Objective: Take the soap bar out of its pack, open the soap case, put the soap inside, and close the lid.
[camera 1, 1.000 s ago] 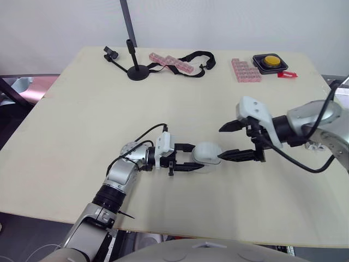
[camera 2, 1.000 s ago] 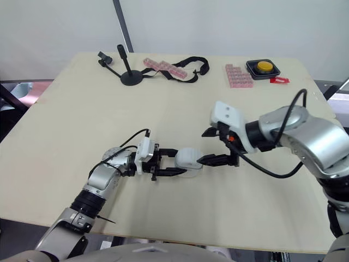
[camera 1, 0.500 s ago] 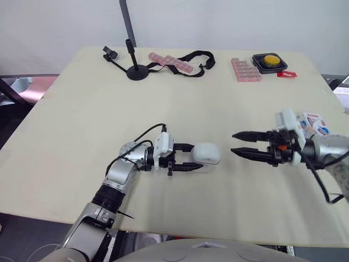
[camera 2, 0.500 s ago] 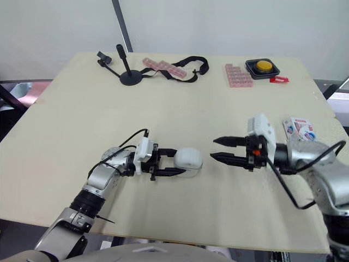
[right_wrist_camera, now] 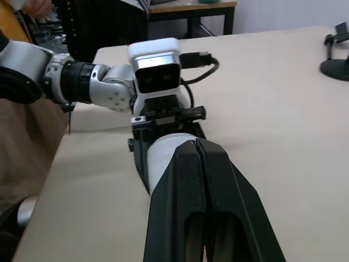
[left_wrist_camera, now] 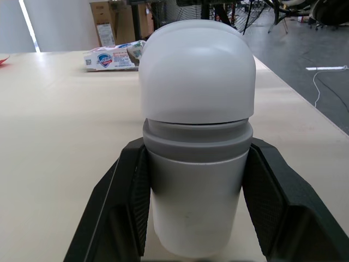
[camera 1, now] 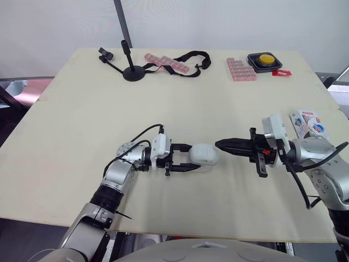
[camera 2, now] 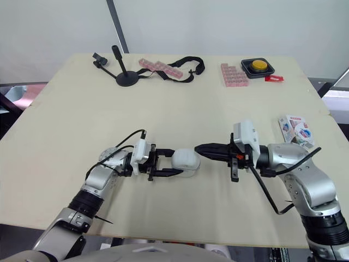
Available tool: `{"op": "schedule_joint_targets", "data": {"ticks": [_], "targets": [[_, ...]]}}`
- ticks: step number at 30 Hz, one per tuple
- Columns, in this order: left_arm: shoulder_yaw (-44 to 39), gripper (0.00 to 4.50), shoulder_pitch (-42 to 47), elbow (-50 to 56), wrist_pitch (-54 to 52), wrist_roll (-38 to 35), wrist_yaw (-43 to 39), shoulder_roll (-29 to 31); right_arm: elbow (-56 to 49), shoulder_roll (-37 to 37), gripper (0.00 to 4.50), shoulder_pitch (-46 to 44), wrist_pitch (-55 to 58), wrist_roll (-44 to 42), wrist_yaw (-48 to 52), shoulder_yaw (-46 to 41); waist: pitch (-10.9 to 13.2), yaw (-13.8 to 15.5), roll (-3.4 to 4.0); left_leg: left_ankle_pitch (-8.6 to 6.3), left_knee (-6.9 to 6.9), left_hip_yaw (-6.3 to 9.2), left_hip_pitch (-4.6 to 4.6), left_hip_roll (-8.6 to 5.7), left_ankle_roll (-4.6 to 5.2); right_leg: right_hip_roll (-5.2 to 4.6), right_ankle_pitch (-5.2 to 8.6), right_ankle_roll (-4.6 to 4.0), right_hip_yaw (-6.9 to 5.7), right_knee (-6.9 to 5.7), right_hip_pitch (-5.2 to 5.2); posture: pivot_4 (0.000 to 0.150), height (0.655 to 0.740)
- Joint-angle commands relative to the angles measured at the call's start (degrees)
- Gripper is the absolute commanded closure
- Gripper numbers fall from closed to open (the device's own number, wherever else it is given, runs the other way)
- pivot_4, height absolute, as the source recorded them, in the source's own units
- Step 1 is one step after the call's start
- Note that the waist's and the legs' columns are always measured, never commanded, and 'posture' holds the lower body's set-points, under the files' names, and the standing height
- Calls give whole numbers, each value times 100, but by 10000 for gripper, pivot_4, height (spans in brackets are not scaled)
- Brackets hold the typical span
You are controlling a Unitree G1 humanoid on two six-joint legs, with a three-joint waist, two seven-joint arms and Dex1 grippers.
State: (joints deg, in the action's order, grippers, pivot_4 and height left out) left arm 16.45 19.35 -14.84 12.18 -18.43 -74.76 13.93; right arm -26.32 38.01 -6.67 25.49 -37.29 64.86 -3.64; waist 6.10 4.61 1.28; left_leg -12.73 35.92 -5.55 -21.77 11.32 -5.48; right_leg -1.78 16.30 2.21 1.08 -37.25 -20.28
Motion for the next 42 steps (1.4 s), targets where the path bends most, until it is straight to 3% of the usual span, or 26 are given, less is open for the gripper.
{"op": "schedule_joint_targets", "data": {"ticks": [1,28,42], "targets": [[-4,26274,-66,-33,-10,95,36,88,-133,92,44591,-174,-80,61,-25,84,0,-6,0,0,0,0,1,0,0,0,0,0,0,0,0,1500,7395],[55,26274,5,-23,-88,111,95,51,269,388,44591,-248,-513,773,152,785,0,-17,-1,-1,-2,0,22,0,0,-1,0,0,1,5,23,1500,7395],[36,26274,55,-91,-65,133,131,46,246,536,44591,-664,-162,1061,29,1270,0,-48,-1,-1,-11,0,30,2,1,-2,0,0,1,10,50,1500,7395]]}}
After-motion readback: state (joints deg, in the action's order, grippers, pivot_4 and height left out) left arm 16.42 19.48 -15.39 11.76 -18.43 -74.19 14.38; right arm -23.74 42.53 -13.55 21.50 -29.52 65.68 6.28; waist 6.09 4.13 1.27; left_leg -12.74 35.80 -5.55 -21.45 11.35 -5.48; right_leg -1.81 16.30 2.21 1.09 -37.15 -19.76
